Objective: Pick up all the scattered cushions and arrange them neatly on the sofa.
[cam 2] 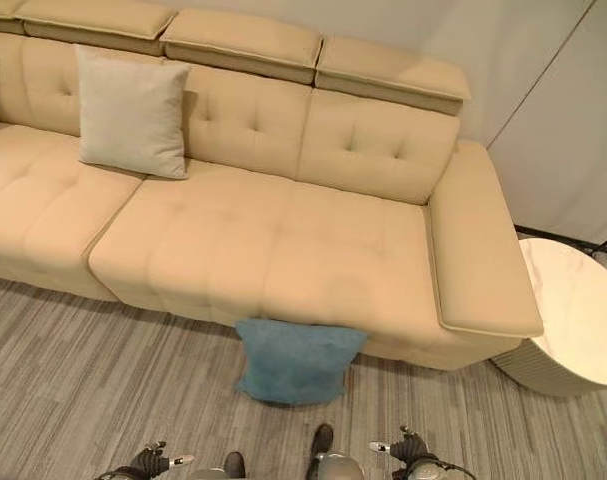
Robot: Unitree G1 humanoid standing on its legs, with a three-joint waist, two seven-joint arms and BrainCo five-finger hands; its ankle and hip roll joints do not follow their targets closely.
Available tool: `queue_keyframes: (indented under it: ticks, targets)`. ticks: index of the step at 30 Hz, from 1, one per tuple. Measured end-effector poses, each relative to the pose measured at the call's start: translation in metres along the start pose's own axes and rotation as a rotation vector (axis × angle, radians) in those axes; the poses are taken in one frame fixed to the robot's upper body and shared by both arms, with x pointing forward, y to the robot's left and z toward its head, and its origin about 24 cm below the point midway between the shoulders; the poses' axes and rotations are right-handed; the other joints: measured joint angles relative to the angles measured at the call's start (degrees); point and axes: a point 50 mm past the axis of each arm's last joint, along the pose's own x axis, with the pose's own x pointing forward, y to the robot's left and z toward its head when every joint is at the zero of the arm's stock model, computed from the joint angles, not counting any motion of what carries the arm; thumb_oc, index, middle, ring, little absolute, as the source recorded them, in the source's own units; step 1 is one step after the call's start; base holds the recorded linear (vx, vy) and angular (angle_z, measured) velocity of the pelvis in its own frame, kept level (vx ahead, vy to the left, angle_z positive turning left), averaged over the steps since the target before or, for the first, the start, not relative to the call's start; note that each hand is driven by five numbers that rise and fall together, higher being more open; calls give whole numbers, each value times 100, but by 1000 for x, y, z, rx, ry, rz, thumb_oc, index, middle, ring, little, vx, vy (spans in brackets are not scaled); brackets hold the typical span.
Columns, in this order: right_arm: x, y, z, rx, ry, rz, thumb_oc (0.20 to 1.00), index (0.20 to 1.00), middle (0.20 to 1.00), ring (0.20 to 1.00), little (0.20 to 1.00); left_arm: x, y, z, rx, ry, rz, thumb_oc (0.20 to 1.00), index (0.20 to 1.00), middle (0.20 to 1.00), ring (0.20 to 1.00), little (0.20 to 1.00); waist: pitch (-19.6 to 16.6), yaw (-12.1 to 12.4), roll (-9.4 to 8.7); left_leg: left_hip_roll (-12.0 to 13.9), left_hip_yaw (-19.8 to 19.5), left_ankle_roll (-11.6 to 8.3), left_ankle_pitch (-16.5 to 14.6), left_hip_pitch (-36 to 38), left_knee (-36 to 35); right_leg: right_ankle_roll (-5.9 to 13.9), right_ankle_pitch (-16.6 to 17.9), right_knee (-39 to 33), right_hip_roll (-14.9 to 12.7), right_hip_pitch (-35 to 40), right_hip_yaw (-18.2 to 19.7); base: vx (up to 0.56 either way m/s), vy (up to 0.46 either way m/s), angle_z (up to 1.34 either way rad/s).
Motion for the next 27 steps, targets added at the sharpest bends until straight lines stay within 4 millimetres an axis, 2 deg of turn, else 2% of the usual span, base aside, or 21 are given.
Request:
queue_keyframes:
  ticks: [1,2,3,4,5,6,7,8,10,11,15,16,17,19,21,24,26,27]
  targets:
    - [1,-6,0,-6,-1,-13,1000,1000,1000,1000,1000,0,-5,1,-8,-3,-10,1000,1000,1000,1000,1000,-18,30,156,172,-161,-98,-47,-35,176,-107,5,-278,211,205,-44,184,-373,18]
    - [1,-9,4,-3,-15,-22,1000,1000,1000,1000,1000,0,-4,1,-12,-1,-8,1000,1000,1000,1000,1000,-18,27,143,242,-329,-176,-42,-88,386,-198,55,-533,323,400,-94,143,-374,48]
    - [2,-13,7,13,-28,-35,1000,1000,1000,1000,1000,1,-13,10,-25,-20,-26,1000,1000,1000,1000,1000,-8,-84,86,312,-604,-533,-52,-617,1206,-399,-54,-491,425,407,-156,123,-336,77]
    - [2,-12,10,35,-38,-37,1000,1000,1000,1000,1000,3,-9,19,-12,-44,-22,1000,1000,1000,1000,1000,53,-102,-37,247,-650,-704,18,-1033,1943,-514,-145,-538,325,406,-206,29,-94,66]
    - [1,-11,7,32,-30,-34,1000,1000,1000,1000,1000,4,1,25,-11,-62,2,1000,1000,1000,1000,1000,83,45,-179,220,-715,-858,245,-1358,2568,-546,-165,-580,320,460,-126,70,-45,17]
    - [2,-13,7,25,-28,-40,1000,1000,1000,1000,1000,4,3,25,-10,-60,8,1000,1000,1000,1000,1000,111,66,-242,216,-825,-887,289,-1644,3009,-653,-137,-666,333,528,-128,76,-28,-22]
    - [2,-16,7,10,-30,-45,1000,1000,1000,1000,1000,4,1,22,-16,-53,5,1000,1000,1000,1000,1000,110,59,-263,231,-879,-853,223,-1643,2729,-711,-162,-676,344,549,-134,140,-3,-3]
    - [2,-18,8,-4,-32,-51,1000,1000,1000,1000,1000,4,-2,25,-12,-59,-5,1000,1000,1000,1000,1000,120,24,-230,208,-902,-837,221,-1612,2006,-809,-225,-682,358,529,-153,105,34,2]
    - [2,-19,1,-11,0,-53,1000,1000,1000,1000,1000,4,-4,26,-4,-62,-10,1000,1000,1000,1000,1000,94,6,-140,275,-941,-808,433,-1440,558,-766,-196,-777,505,507,-137,84,65,-3]
    - [1,-19,-4,-12,15,-52,1000,1000,1000,1000,1000,4,-4,23,-3,-55,-12,1000,1000,1000,1000,1000,100,19,-91,340,-990,-806,528,-1322,206,-766,-195,-753,563,535,-122,74,90,-26]
    - [-1,-20,-11,-15,27,-53,1000,1000,1000,1000,1000,2,-7,12,-3,-28,-19,1000,1000,1000,1000,1000,44,-30,-32,317,-904,-729,621,-815,235,-761,-202,-757,628,752,-95,81,95,-27]
    - [-2,-23,-16,-18,39,-61,1000,1000,1000,1000,1000,1,-11,11,-5,-26,-28,1000,1000,1000,1000,1000,-35,-53,98,368,-923,-516,538,-659,102,-709,-208,-723,700,732,-60,62,108,-16]
    - [-2,-20,-17,-16,42,-55,1000,1000,1000,1000,1000,2,-10,12,-6,-30,-24,1000,1000,1000,1000,1000,-55,-46,36,292,-892,-437,577,-611,22,-597,-146,-694,616,727,12,58,101,-19]
    - [-2,-17,-16,-14,38,-46,1000,1000,1000,1000,1000,2,-9,11,-6,-26,-22,1000,1000,1000,1000,1000,-89,-14,0,127,-746,-257,523,-473,-50,-506,-92,-643,442,760,129,38,66,-20]
    - [-2,-14,-16,-11,38,-34,1000,1000,1000,1000,1000,1,2,4,2,-11,3,1000,1000,1000,1000,1000,-167,30,-36,-70,-684,-116,429,-324,-56,-276,-213,-441,210,803,170,26,81,-9]
    - [0,-11,-5,-3,2,-27,1000,1000,1000,1000,1000,-1,7,-5,-23,10,19,1000,1000,1000,1000,1000,-167,64,-92,-112,-582,-75,362,-278,-8,-202,-354,-151,136,663,304,-30,40,-15]
    - [1,-6,2,4,-13,-16,1000,1000,1000,1000,1000,2,13,14,-94,-50,39,1000,1000,1000,1000,1000,-26,100,-184,-119,-597,-56,346,-593,194,-196,-414,79,94,356,310,-247,-13,2]
    - [2,-9,11,23,-39,-31,1000,1000,1000,1000,1000,3,15,31,-143,-104,53,1000,1000,1000,1000,1000,156,129,-228,-128,-600,-49,356,-1053,532,-172,-408,335,86,-73,301,-535,-12,4]
